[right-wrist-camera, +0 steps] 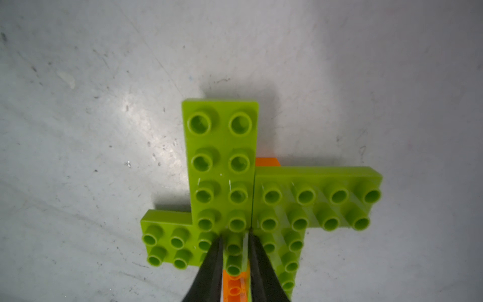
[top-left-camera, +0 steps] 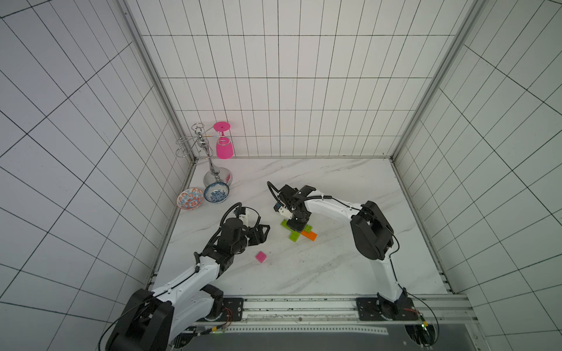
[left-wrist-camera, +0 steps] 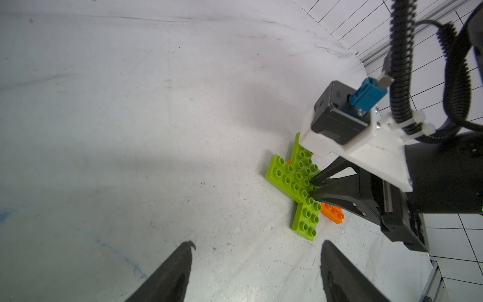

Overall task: Assemble a small pinwheel with lego
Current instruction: Assemble the lego brick with the lego brick.

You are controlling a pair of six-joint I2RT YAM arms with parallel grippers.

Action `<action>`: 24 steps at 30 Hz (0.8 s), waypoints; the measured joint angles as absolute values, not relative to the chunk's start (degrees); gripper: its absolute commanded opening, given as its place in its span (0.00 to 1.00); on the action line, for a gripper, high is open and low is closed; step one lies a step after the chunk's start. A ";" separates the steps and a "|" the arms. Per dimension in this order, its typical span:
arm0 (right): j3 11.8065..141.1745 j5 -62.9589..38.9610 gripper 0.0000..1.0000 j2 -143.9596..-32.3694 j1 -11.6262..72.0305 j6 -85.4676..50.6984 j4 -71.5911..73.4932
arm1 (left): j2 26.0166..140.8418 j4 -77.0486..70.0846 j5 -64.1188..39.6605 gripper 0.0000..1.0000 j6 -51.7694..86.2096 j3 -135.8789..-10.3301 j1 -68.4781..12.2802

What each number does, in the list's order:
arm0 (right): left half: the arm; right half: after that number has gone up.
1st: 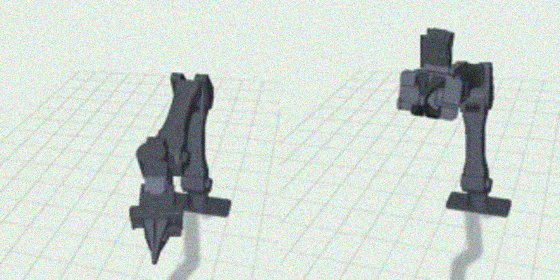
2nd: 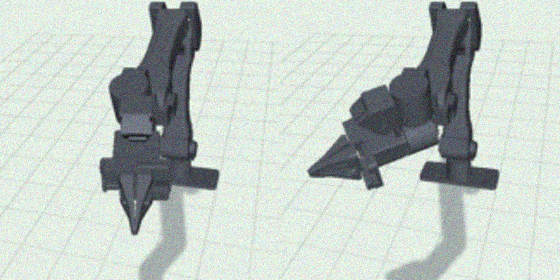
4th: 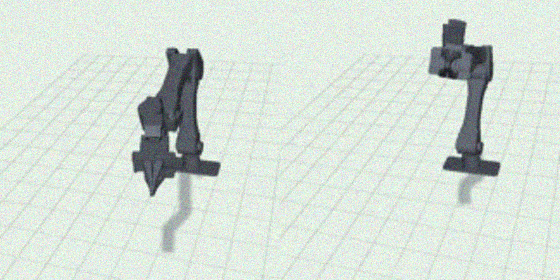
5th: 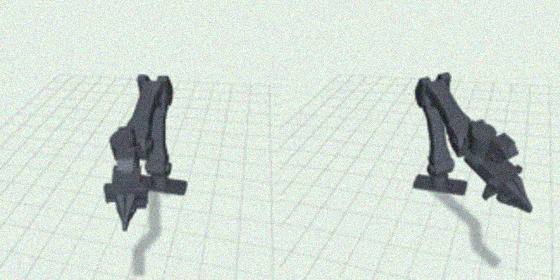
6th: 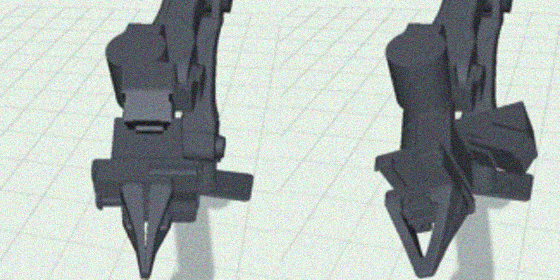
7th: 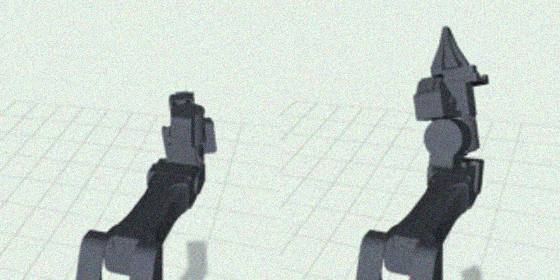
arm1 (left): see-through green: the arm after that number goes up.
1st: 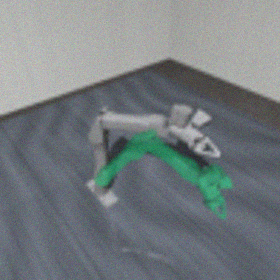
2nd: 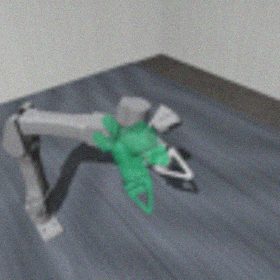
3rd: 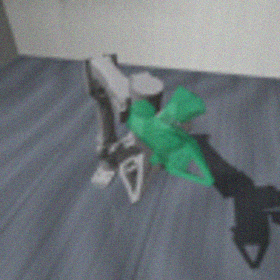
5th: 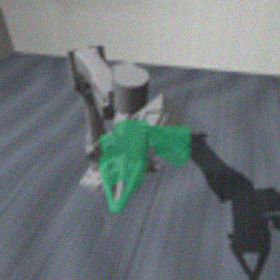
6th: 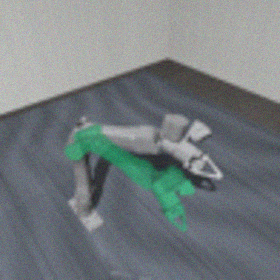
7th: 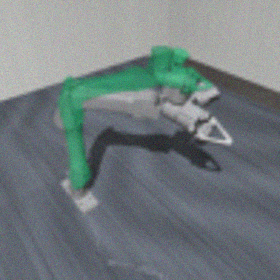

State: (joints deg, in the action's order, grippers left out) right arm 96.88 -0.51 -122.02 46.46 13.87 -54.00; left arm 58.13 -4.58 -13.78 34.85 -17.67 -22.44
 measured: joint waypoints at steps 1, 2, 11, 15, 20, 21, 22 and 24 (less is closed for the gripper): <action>96.90 -0.51 0.22 -121.97 46.46 13.87 -54.04 | 58.08 -4.43 -13.78 0.79 34.85 -17.67 -22.44; 96.90 -0.54 0.21 -121.93 46.46 13.89 -54.06 | 58.06 -4.25 -13.78 0.79 34.85 -17.69 -22.44; 96.90 -0.45 0.07 -121.93 46.46 13.32 -54.74 | 57.91 -3.86 -13.78 0.78 34.83 -17.82 -22.44; 96.90 -0.40 0.01 -121.93 46.46 13.21 -54.76 | 57.87 -3.73 -13.78 0.78 34.83 -17.96 -22.44; 96.86 -0.49 0.00 -121.99 46.46 13.08 -54.68 | 57.78 -3.57 -13.78 0.79 34.63 -18.00 -22.44; 96.84 -0.51 0.00 -121.99 46.46 13.08 -54.63 | 57.76 -3.53 -13.78 0.78 34.61 -18.00 -22.44; 96.79 -0.54 0.00 -121.99 46.46 13.04 -54.61 | 57.74 -3.51 -13.78 0.79 34.52 -18.00 -22.44; 96.79 -0.56 0.02 -121.99 46.46 12.91 -54.59 | 57.71 -3.38 -13.78 0.78 34.46 -18.00 -22.44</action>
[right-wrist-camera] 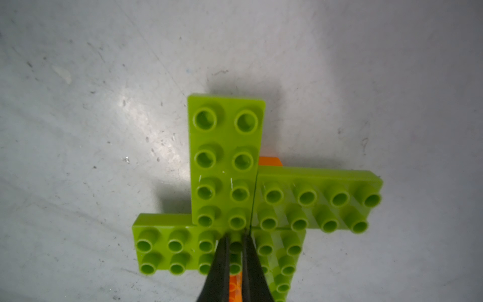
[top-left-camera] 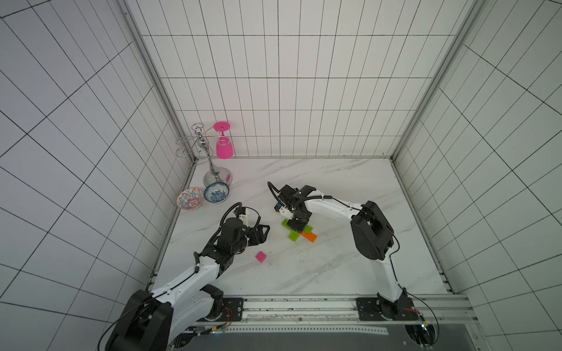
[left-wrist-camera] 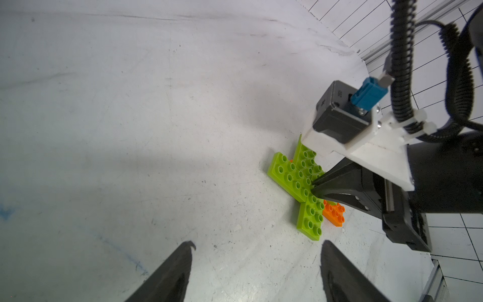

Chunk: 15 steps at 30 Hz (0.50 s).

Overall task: Assemble a small pinwheel with lego
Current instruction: Assemble the lego brick with the lego brick.

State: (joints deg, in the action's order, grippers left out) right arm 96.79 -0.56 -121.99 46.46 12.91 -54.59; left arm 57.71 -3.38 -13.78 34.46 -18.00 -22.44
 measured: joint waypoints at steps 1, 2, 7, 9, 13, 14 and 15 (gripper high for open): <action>96.79 -0.54 0.04 -121.99 46.46 12.88 -54.59 | 57.71 -3.29 -13.78 0.79 34.46 -18.00 -22.44; 96.79 -0.54 0.05 -121.99 46.46 12.86 -54.59 | 57.71 -3.18 -13.78 0.78 34.44 -18.02 -22.44; 96.82 -0.54 0.10 -121.97 46.46 12.62 -54.59 | 57.71 -2.98 -13.78 0.79 34.44 -18.20 -22.44; 96.82 -0.54 0.11 -121.97 46.46 12.56 -54.59 | 57.71 -2.98 -13.78 0.79 34.46 -18.22 -22.44; 96.88 -0.54 0.11 -121.97 46.46 12.45 -54.65 | 57.71 -2.96 -13.78 0.78 34.46 -18.22 -22.44; 96.88 -0.54 0.12 -121.97 46.46 12.45 -54.65 | 57.71 -2.96 -13.80 0.78 34.46 -18.22 -22.44; 96.88 -0.56 0.12 -121.97 46.46 12.43 -54.68 | 57.71 -2.96 -13.78 0.79 34.46 -18.22 -22.44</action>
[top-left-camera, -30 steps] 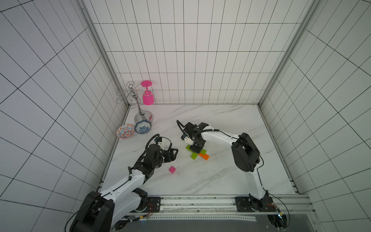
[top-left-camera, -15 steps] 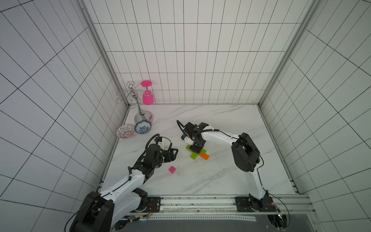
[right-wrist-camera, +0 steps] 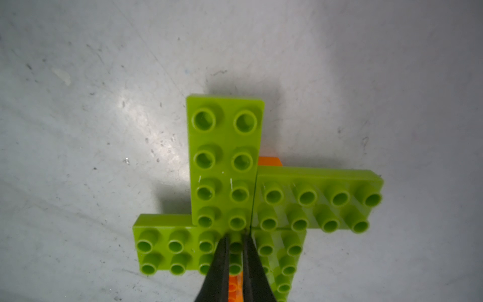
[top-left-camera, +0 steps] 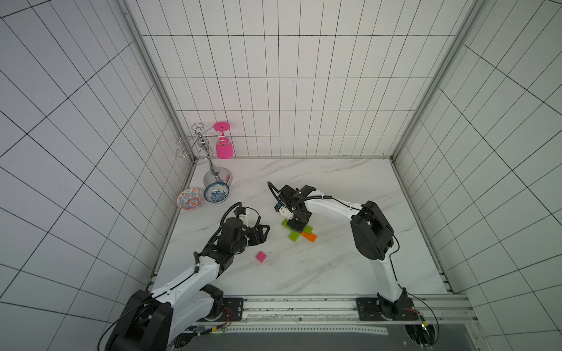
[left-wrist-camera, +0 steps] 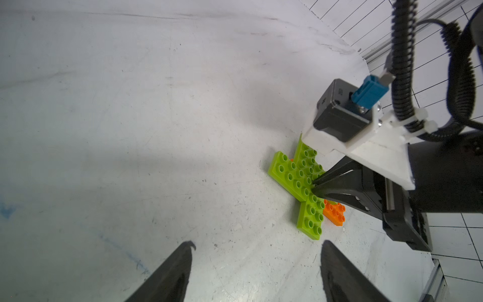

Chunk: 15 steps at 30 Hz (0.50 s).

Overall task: Assemble a small pinwheel with lego
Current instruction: Assemble the lego brick with the lego brick.

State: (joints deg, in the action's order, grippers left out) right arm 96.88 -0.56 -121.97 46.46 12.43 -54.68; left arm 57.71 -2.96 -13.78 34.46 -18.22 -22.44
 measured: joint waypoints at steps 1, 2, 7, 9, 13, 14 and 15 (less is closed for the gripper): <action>96.88 -0.56 0.12 -121.97 46.46 12.43 -54.70 | 57.69 -2.96 -13.78 0.78 34.46 -18.22 -22.44; 96.88 -0.56 0.12 -121.97 46.46 12.43 -54.74 | 57.67 -2.94 -13.78 0.78 34.46 -18.22 -22.44; 96.88 -0.56 0.13 -121.97 46.46 12.40 -54.96 | 57.39 -2.94 -13.78 0.79 34.46 -18.22 -22.44; 96.88 -0.58 0.14 -121.97 46.46 12.38 -55.09 | 57.39 -2.94 -13.78 0.79 34.46 -18.22 -22.44; 96.90 -0.60 0.16 -121.97 46.46 12.16 -55.35 | 57.39 -2.92 -13.78 0.78 34.46 -18.22 -22.44; 96.90 -0.60 0.16 -121.97 46.46 12.12 -55.42 | 57.39 -2.92 -13.78 0.79 34.46 -18.22 -22.44; 96.90 -0.60 0.17 -121.95 46.46 12.05 -55.51 | 57.39 -2.92 -13.78 0.79 34.46 -18.22 -22.44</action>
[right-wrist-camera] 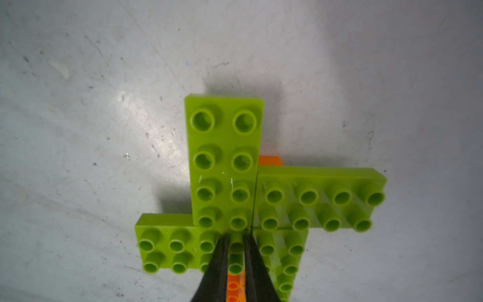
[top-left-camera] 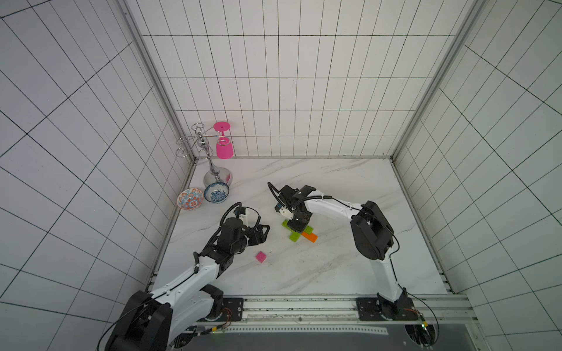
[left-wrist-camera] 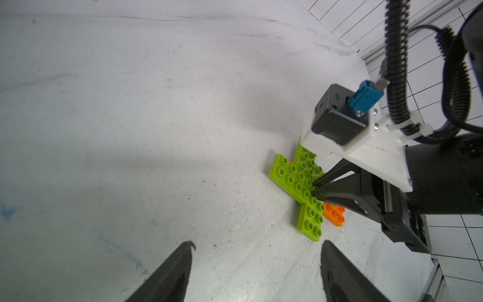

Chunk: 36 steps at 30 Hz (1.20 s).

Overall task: Assemble a small pinwheel with lego
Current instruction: Assemble the lego brick with the lego brick.

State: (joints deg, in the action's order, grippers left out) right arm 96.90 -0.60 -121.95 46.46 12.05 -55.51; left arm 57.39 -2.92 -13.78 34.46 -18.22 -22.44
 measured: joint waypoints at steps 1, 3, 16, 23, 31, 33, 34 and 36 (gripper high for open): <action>96.90 -0.60 0.18 -121.93 46.46 12.01 -55.59 | 57.39 -2.92 -13.78 0.78 34.46 -18.22 -22.44; 96.90 -0.62 0.18 -121.73 46.46 11.92 -55.81 | 57.39 -2.92 -13.80 0.79 34.46 -18.22 -22.44; 96.90 -1.34 0.15 -119.92 46.28 11.35 -56.31 | 57.39 -2.92 -13.80 0.78 34.41 -18.22 -22.44; 96.79 -1.83 0.07 -116.33 45.21 8.75 -55.27 | 57.41 -2.98 -14.98 0.78 33.15 -18.22 -22.44; 96.82 -1.54 0.07 -116.86 43.64 7.68 -54.87 | 57.84 -3.22 -15.20 0.78 32.64 -18.22 -22.50; 96.82 -1.50 0.07 -117.67 43.57 7.64 -54.85 | 57.89 -3.22 -15.27 0.78 32.56 -18.22 -22.50; 96.82 -1.48 0.07 -118.26 43.57 7.62 -54.87 | 57.89 -3.25 -15.29 0.78 32.53 -18.22 -22.50; 96.82 -1.65 0.07 -119.28 43.53 7.53 -54.87 | 57.89 -3.25 -15.29 0.78 32.51 -18.22 -22.50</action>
State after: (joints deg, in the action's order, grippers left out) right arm 96.82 -1.65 -119.28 43.53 7.53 -54.87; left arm 57.89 -3.25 -15.29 32.51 -18.22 -22.50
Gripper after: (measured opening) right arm 0.069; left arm 0.781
